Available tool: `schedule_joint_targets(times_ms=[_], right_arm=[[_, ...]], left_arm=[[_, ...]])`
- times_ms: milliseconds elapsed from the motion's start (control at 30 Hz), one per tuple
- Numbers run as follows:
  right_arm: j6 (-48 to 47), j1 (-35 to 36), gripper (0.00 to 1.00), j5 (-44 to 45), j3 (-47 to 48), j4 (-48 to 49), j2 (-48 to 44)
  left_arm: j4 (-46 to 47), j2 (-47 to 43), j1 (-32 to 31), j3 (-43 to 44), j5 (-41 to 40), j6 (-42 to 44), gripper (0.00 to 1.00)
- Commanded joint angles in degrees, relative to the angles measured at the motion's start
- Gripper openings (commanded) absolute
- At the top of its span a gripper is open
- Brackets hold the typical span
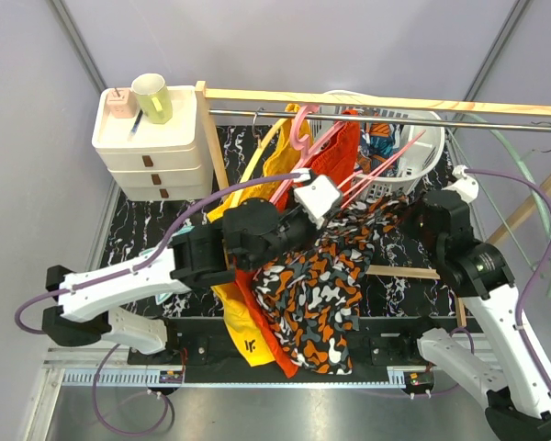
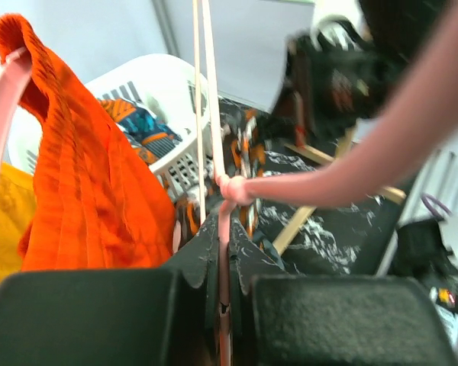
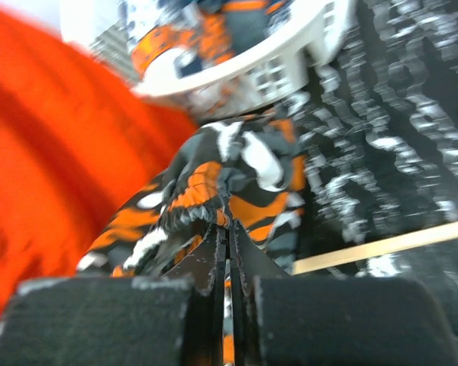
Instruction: Remove the shorts from the hanger
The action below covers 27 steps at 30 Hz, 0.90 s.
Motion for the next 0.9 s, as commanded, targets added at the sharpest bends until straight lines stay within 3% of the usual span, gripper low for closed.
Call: schedule_joint_targets(times_ms=[0,67,167,367,700,867], right_arm=[[-0.1,-0.4,0.00,-16.7,-3.3,8.6,-4.1],[-0.4,-0.4,0.00,-24.5,-4.3,10.7,-5.9],[-0.8,-0.4,0.00,-29.2,-4.7,12.3,-6.8],[1.5,-0.4,0.00,-11.6,-2.3,3.9,-6.6],[-3.2,-0.4,0.00,-4.8,0.5,2.7,-1.4],[2.7,-0.4,0.00,13.4,2.5,-8.7,3.9]], left_arm=[[9.9,3.7,0.2,5.6,-3.9,0.8,0.00],[11.6,5.6,0.2,6.6,-3.2,1.6,0.00],[13.3,8.1,0.2,8.8,-1.7,2.7,0.00],[7.9,10.2,0.2,13.6,-0.7,-0.4,0.00],[5.3,8.1,0.2,18.7,-1.0,-8.8,0.00],[0.5,8.0,0.2,20.3,-1.6,-12.2,0.00]])
